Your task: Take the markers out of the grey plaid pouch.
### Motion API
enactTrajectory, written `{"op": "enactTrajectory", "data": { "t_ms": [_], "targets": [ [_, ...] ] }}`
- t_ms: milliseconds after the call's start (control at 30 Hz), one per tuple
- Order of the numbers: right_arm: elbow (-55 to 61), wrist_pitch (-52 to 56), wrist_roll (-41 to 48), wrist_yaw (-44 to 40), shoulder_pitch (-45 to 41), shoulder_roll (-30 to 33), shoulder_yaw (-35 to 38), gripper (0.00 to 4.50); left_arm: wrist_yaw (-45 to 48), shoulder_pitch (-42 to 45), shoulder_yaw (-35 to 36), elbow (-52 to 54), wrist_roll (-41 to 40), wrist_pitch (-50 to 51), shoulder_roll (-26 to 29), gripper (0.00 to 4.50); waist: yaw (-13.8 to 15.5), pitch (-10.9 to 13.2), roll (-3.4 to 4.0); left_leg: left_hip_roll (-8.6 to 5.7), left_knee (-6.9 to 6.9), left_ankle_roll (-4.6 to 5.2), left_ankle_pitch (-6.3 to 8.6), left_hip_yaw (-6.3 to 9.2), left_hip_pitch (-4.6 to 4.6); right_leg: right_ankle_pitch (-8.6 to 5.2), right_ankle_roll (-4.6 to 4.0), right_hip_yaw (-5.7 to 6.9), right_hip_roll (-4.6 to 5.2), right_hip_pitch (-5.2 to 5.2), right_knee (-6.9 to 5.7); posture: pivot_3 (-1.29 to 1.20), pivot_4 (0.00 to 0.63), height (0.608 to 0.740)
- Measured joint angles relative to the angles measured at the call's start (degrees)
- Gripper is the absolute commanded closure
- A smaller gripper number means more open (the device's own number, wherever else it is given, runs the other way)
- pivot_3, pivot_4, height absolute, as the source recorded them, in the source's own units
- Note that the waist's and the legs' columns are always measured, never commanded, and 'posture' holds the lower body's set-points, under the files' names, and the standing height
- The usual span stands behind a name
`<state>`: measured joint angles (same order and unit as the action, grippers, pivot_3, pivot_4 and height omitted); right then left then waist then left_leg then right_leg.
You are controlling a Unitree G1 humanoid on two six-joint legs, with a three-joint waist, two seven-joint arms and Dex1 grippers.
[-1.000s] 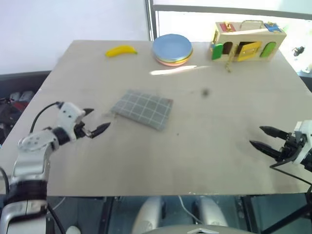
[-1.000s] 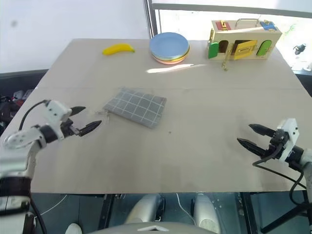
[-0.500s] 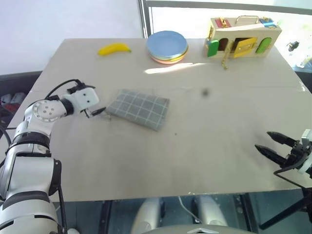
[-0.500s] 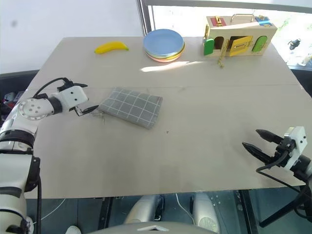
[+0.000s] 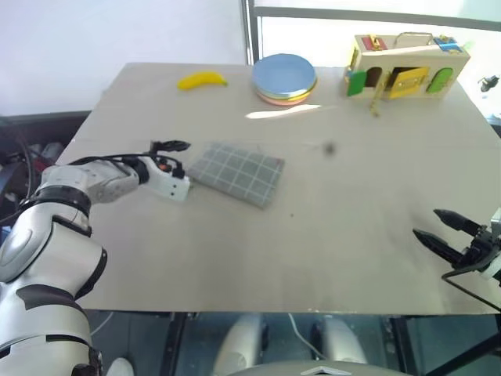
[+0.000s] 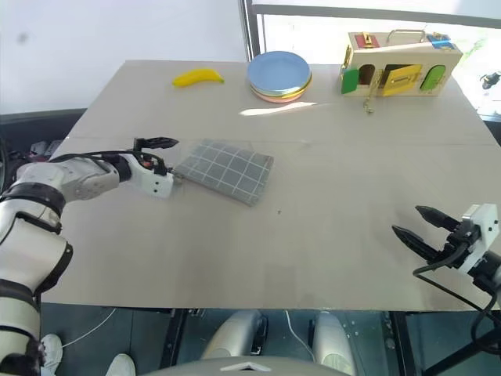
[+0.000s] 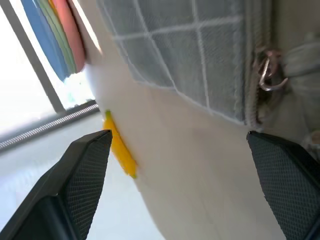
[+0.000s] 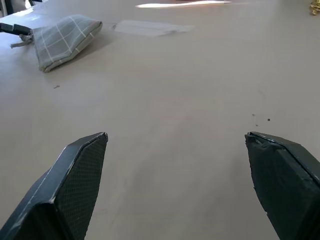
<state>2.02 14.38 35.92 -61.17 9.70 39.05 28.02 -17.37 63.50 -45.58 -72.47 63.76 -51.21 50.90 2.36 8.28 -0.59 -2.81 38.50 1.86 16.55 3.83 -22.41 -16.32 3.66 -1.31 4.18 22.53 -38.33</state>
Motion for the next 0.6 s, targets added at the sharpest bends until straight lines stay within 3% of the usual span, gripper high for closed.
{"op": "enactTrajectory", "data": {
  "t_ms": [133,333,433,600],
  "targets": [
    [0.58,-0.01,0.15,0.29,0.51,0.0,0.02,0.0,-7.33,0.69,-3.55,-0.79,4.28,-0.37,-1.19,1.26,0.2,-0.01,0.0,-0.06,0.02,-0.02,-0.02,0.03,-0.02,0.0,0.01,0.01,0.04,0.0,-0.01,0.0,0.15,0.74],
    [0.6,-0.09,0.25,0.47,0.6,-0.01,0.02,0.0,-15.25,-0.42,-6.57,-0.74,6.4,-2.88,-3.74,4.41,-0.24,0.04,-0.09,-0.04,0.03,-0.03,-0.03,0.05,-0.13,0.0,0.01,0.03,0.02,0.12,-0.02,0.0,0.15,0.74],
    [0.55,-0.15,0.27,0.5,0.41,-0.06,-0.01,0.0,-17.6,-0.43,-6.02,-0.54,5.4,-4.87,-3.27,4.46,-0.37,0.03,-0.08,-0.02,0.03,-0.04,-0.04,0.02,-0.12,-0.01,0.01,0.0,0.02,0.15,-0.07,0.0,0.15,0.74],
    [0.54,-0.22,0.26,0.51,-0.14,-0.06,-0.05,0.0,-14.45,-2.27,-0.58,2.4,-3.12,-15.28,-2.96,4.46,-0.78,0.16,-0.32,0.02,0.07,-0.05,-0.03,0.02,-0.19,0.0,0.01,0.0,0.05,0.2,-0.02,0.0,0.15,0.74]
  ]
}}
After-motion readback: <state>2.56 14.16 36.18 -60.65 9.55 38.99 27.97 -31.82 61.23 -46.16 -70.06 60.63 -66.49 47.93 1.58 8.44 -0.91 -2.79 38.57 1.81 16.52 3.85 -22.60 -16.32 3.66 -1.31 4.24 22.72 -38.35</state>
